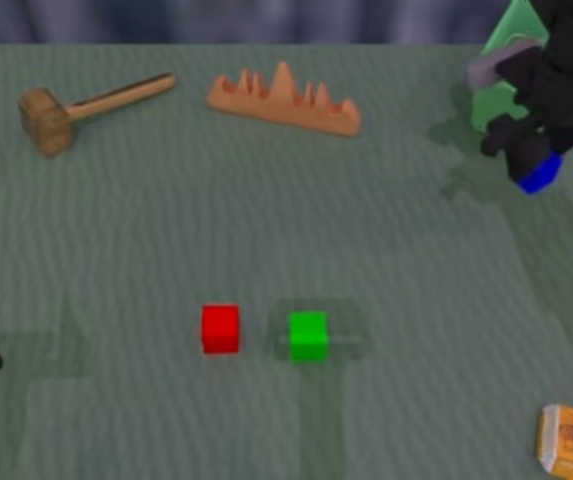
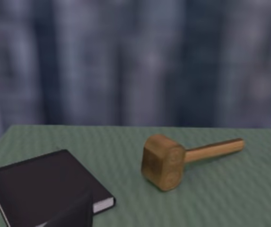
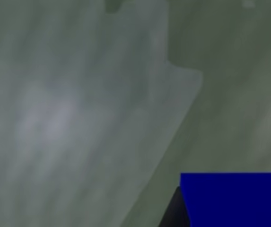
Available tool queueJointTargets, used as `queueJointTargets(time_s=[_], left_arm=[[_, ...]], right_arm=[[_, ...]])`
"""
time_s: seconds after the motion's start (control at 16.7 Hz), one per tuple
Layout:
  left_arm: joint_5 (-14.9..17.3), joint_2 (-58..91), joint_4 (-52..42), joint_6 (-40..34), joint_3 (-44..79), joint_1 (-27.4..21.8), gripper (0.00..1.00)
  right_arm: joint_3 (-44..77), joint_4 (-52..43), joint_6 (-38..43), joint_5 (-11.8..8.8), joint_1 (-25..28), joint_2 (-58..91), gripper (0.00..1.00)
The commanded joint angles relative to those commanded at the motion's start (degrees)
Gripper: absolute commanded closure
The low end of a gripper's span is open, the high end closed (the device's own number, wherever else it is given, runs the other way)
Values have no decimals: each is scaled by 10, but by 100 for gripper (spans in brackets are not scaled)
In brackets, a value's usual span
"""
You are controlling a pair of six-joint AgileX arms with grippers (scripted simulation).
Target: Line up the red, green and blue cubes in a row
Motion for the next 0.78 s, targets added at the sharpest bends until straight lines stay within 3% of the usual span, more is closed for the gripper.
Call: queueJointTargets(time_s=[0.42,0.78], left_arm=[[0,0,0,0,0,0,0],[0,0,0,0,0,0,0]], right_arm=[[-23,8,40,1,17,-15,100],[-142,39,256,6,112,-97,100]])
